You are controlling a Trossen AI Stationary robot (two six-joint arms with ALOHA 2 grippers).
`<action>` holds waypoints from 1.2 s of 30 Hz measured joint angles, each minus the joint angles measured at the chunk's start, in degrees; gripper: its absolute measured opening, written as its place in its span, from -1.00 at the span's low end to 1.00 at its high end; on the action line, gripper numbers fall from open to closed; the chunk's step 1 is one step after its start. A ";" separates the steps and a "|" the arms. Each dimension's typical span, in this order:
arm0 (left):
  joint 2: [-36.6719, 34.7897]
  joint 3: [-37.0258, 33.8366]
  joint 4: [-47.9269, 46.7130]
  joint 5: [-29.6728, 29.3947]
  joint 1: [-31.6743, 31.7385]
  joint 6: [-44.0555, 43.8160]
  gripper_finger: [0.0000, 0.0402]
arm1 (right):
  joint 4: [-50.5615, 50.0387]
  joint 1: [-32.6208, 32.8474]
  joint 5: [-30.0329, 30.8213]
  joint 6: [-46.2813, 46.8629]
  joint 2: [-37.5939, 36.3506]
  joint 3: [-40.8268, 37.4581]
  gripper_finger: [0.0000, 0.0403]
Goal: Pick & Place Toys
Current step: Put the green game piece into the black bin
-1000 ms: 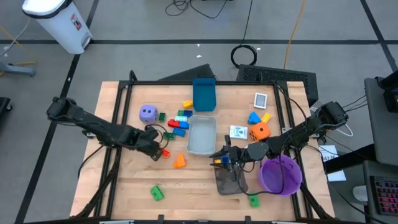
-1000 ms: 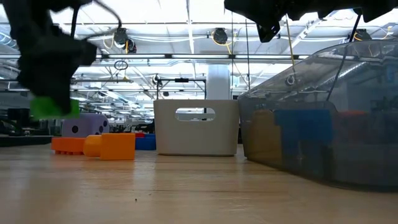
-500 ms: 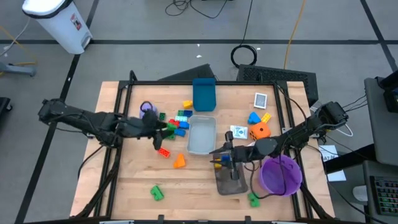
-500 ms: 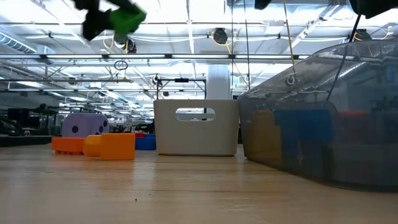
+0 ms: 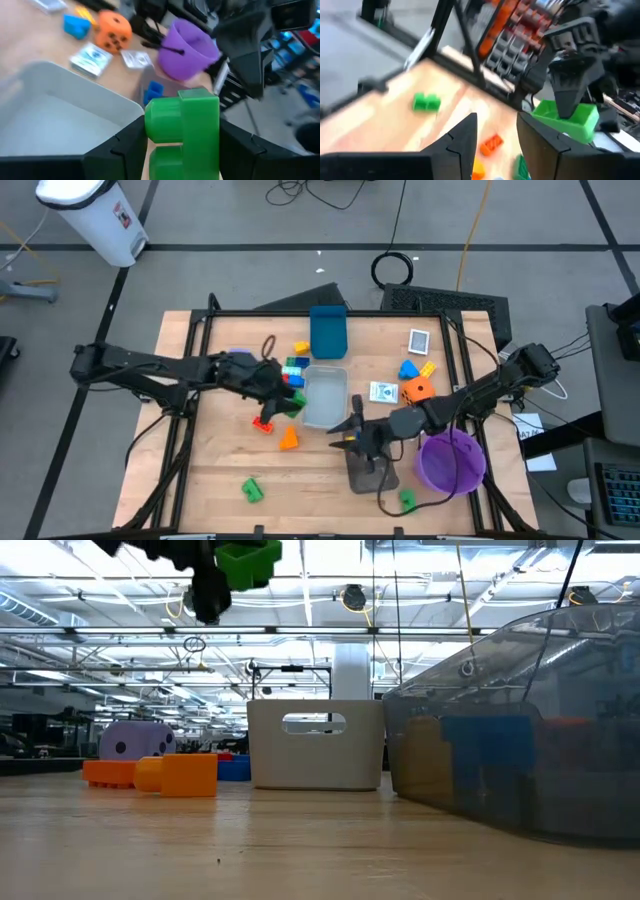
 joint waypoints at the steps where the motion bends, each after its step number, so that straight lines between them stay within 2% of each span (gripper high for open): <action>1: 0.93 0.00 0.68 2.41 0.45 -0.32 -0.03 | -2.76 0.00 0.00 -0.92 0.00 1.40 -0.35; 6: 5.92 2.68 1.01 12.06 1.65 -0.38 -0.09 | -10.86 0.00 0.02 -7.03 -0.02 6.66 -0.35; 11: 10.61 9.20 -1.87 17.12 1.67 2.26 -0.01 | -14.48 -0.86 -0.14 -9.68 -0.02 8.92 -0.35; 16: 14.58 15.61 -9.53 17.57 1.50 5.04 -0.02 | -14.84 -1.51 -0.31 -9.53 -0.48 8.91 -0.27; 22: 18.06 19.79 -10.88 19.72 1.52 5.83 -0.08 | -15.11 -2.68 -1.61 -5.58 -0.54 8.95 0.06; 26: 19.27 20.50 -10.97 22.16 1.50 5.73 -0.02 | -15.12 -2.71 -1.45 -6.81 -0.54 8.95 0.30; 30: 19.94 20.56 -11.67 22.02 1.52 4.92 -0.03 | -14.43 -2.94 -1.62 -8.13 -0.54 8.93 0.48; 36: 20.33 20.57 -10.54 21.46 1.24 4.00 -0.08 | -14.93 -4.51 -2.06 -7.85 -0.54 8.92 0.54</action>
